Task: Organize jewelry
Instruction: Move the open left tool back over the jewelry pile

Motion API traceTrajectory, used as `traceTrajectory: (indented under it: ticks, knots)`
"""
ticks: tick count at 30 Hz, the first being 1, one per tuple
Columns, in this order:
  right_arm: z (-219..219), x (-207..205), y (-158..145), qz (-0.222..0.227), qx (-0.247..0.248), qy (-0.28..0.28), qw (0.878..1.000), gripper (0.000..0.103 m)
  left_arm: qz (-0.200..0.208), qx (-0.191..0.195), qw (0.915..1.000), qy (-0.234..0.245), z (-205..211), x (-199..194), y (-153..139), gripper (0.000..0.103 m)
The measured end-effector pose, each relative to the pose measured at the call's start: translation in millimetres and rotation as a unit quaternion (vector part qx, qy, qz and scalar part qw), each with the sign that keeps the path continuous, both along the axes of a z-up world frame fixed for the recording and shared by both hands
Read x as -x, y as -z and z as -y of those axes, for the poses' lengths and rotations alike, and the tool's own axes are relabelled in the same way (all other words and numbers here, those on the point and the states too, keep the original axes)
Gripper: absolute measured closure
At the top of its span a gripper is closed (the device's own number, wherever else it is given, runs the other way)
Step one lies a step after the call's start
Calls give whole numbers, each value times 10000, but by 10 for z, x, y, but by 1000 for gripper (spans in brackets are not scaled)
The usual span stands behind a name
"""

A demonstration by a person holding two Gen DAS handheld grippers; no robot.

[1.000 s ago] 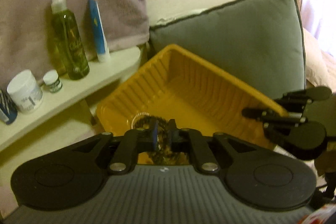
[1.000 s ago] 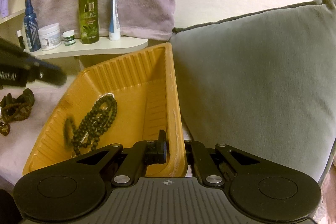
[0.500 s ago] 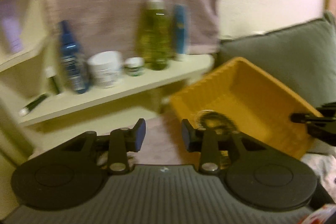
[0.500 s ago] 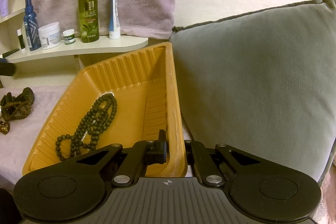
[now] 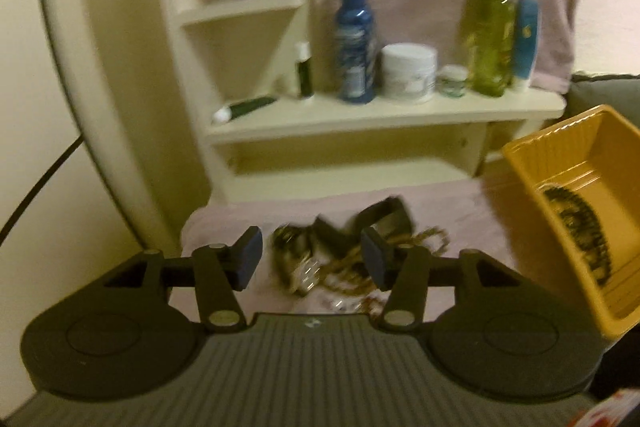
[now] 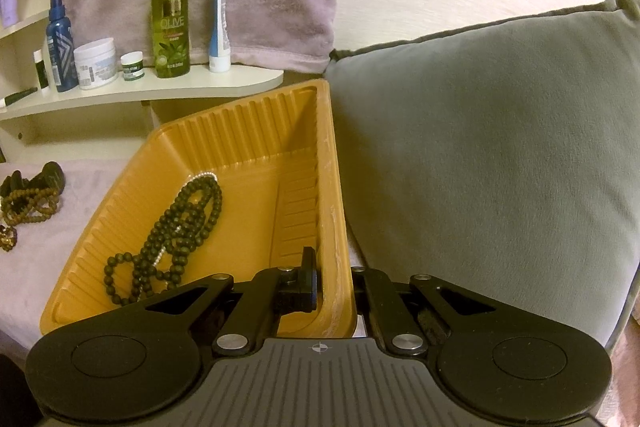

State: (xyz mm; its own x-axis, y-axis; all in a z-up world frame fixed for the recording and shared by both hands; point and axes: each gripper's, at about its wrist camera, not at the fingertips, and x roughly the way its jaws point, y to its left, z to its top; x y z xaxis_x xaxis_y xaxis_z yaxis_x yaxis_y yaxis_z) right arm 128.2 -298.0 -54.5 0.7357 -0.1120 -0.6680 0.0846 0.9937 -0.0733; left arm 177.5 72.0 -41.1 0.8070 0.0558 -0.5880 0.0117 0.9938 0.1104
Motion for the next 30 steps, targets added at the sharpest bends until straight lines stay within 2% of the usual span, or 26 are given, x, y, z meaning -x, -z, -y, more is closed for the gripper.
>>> traceTrajectory:
  ticks: [4,9,14,18,30]
  knots:
    - [5,-6,-1,-20,22,-7,10000,99,-153,-10,9999,-59,-22,69,198,52]
    - [7,-21,16,-72,53,-23,10000,99,-333,81,9994,84,51,145,463,55]
    - [10,-38,30,-105,80,-26,9999,99,-506,143,9984,228,147,120,652,62]
    - [9,-49,32,-115,95,-30,9999,99,-593,233,9975,294,168,68,737,64]
    - [23,-67,46,-139,132,-42,9998,98,-636,172,9966,500,245,-82,822,65]
